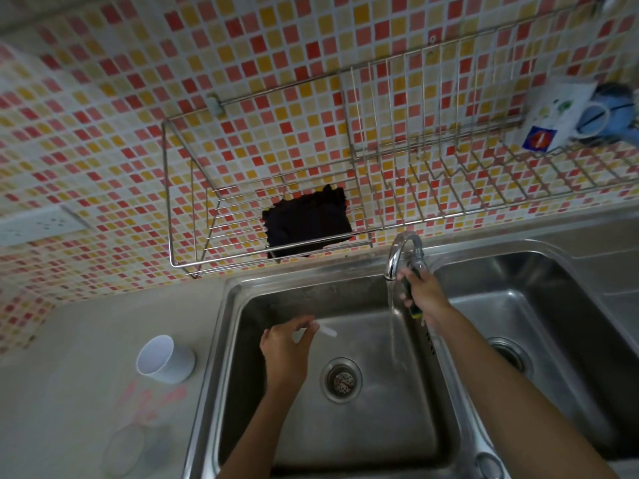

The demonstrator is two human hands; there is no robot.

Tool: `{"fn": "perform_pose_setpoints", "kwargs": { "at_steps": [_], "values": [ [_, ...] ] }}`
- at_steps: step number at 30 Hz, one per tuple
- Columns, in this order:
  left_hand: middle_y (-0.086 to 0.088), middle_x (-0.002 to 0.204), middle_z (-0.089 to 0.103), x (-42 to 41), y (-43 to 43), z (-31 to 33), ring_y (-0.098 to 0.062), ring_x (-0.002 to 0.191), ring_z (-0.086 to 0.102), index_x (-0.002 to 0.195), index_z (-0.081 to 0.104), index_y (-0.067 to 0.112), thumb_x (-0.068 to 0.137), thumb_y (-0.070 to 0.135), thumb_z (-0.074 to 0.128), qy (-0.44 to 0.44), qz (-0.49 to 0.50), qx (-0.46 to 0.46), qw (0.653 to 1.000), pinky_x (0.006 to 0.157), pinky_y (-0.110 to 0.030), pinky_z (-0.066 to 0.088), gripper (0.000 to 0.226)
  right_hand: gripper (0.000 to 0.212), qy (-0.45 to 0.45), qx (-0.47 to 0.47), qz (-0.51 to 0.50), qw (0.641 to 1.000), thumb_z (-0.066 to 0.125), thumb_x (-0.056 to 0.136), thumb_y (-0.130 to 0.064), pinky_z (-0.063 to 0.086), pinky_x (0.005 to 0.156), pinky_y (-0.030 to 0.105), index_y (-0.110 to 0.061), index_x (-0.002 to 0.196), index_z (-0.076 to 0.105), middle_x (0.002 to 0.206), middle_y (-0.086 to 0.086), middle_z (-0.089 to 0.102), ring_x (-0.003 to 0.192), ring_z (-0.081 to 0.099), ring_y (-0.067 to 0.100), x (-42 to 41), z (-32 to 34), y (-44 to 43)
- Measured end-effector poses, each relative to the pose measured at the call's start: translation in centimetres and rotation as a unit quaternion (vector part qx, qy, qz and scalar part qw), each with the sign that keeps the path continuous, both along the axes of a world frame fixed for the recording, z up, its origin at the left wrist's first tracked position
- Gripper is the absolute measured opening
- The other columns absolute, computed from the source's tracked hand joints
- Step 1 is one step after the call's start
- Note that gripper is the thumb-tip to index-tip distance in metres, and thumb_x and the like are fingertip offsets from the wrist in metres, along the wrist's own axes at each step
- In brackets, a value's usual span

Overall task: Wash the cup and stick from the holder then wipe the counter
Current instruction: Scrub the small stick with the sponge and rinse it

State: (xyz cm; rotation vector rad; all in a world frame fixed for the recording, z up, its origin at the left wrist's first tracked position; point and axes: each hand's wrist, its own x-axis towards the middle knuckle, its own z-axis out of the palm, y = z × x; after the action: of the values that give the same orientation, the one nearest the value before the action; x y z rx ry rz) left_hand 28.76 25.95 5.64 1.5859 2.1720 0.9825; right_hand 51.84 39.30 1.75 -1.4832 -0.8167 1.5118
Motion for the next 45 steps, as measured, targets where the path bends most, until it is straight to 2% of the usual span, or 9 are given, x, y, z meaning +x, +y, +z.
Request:
{"fn": "perform_pose_setpoints", "kwargs": {
  "at_steps": [7, 12, 16, 21, 28, 35, 38, 42, 45],
  "values": [
    [0.018, 0.088, 0.071, -0.1, -0.2, -0.3, -0.006, 0.090, 0.065, 0.092, 0.071, 0.031, 0.087, 0.037, 0.066, 0.015, 0.015, -0.014, 1.000, 0.105, -0.047, 0.035, 0.009, 0.014, 0.017, -0.001, -0.045, 0.999, 0.038, 0.103, -0.019, 0.044, 0.040, 0.023, -0.012, 0.105, 0.050, 0.089, 0.010, 0.064, 0.064, 0.067, 0.016, 1.6, 0.3, 1.2],
    [0.016, 0.081, 0.068, -1.1, -1.3, 0.4, -0.007, 0.084, 0.063, 0.091, 0.069, 0.029, 0.086, 0.033, 0.069, 0.060, 0.010, 0.031, 0.998, 0.109, -0.044, 0.029, 0.007, 0.016, -0.148, 0.062, -0.073, 0.984, 0.040, 0.102, -0.031, 0.051, 0.046, 0.028, -0.022, 0.099, 0.053, 0.086, 0.009, 0.066, 0.063, 0.064, 0.024, 0.4, -0.9, -2.0],
    [0.009, 0.085, 0.073, -2.6, -3.2, -1.3, -0.012, 0.093, 0.066, 0.090, 0.069, 0.029, 0.087, 0.033, 0.067, 0.089, 0.000, -0.051, 0.995, 0.112, -0.043, 0.021, 0.006, 0.018, -0.288, 0.001, 0.147, 0.946, 0.042, 0.095, -0.028, 0.056, 0.071, 0.046, -0.019, 0.100, 0.056, 0.086, 0.015, 0.067, 0.074, 0.066, 0.031, -1.7, -6.5, -6.3],
    [0.006, 0.083, 0.073, -3.5, -4.4, -2.2, -0.017, 0.091, 0.066, 0.088, 0.070, 0.026, 0.088, 0.031, 0.067, 0.118, -0.001, -0.057, 0.991, 0.109, -0.043, 0.025, 0.006, 0.020, -0.335, 0.082, 0.085, 0.935, 0.038, 0.101, -0.031, 0.052, 0.069, 0.039, -0.016, 0.098, 0.051, 0.085, 0.012, 0.066, 0.075, 0.064, 0.030, -3.2, -3.7, -8.5],
    [0.004, 0.091, 0.074, -4.7, -4.5, -1.4, -0.017, 0.096, 0.066, 0.096, 0.072, 0.021, 0.090, 0.030, 0.064, 0.098, -0.014, -0.035, 0.995, 0.111, -0.043, 0.024, 0.013, 0.029, -0.428, 0.046, 0.136, 0.892, 0.034, 0.101, -0.029, 0.050, 0.083, 0.044, -0.008, 0.108, 0.052, 0.105, 0.024, 0.064, 0.095, 0.062, 0.040, -3.4, -3.0, -8.2],
    [0.005, 0.078, 0.074, -8.3, -4.7, 0.1, -0.017, 0.080, 0.069, 0.087, 0.069, 0.026, 0.085, 0.034, 0.067, 0.029, -0.052, -0.045, 0.997, 0.093, -0.054, 0.048, 0.008, 0.030, -0.387, 0.065, 0.180, 0.902, 0.039, 0.098, -0.026, 0.047, 0.088, 0.040, -0.005, 0.105, 0.059, 0.107, 0.021, 0.064, 0.100, 0.061, 0.037, -8.0, -0.9, -11.6],
    [0.010, 0.074, 0.071, -10.3, -4.1, 2.4, -0.007, 0.071, 0.065, 0.086, 0.067, 0.030, 0.085, 0.042, 0.062, 0.026, -0.077, -0.003, 0.997, 0.087, -0.048, 0.052, 0.013, 0.039, -0.290, 0.100, 0.166, 0.937, 0.029, 0.101, -0.030, 0.043, 0.089, 0.033, -0.018, 0.125, 0.058, 0.115, 0.009, 0.059, 0.104, 0.057, 0.026, -11.3, 5.2, -11.6],
    [0.009, 0.080, 0.072, -12.7, -3.1, 6.0, -0.003, 0.074, 0.060, 0.090, 0.068, 0.025, 0.087, 0.031, 0.067, 0.024, -0.085, 0.053, 0.995, 0.093, -0.033, 0.047, 0.007, 0.036, -0.234, 0.310, 0.096, 0.916, 0.037, 0.102, -0.030, 0.041, 0.070, 0.005, -0.025, 0.135, 0.051, 0.114, 0.000, 0.054, 0.089, 0.053, -0.001, -15.6, 16.3, -11.0],
    [0.015, 0.078, 0.070, -14.8, -2.6, 7.1, -0.001, 0.079, 0.064, 0.087, 0.065, 0.032, 0.087, 0.034, 0.066, 0.024, -0.082, 0.070, 0.994, 0.103, -0.041, 0.042, 0.002, 0.036, -0.216, 0.414, 0.036, 0.884, 0.049, 0.099, -0.029, 0.037, 0.073, -0.003, -0.022, 0.134, 0.050, 0.111, -0.012, 0.054, 0.091, 0.051, -0.009, -18.7, 21.9, -9.5]
  ]
}}
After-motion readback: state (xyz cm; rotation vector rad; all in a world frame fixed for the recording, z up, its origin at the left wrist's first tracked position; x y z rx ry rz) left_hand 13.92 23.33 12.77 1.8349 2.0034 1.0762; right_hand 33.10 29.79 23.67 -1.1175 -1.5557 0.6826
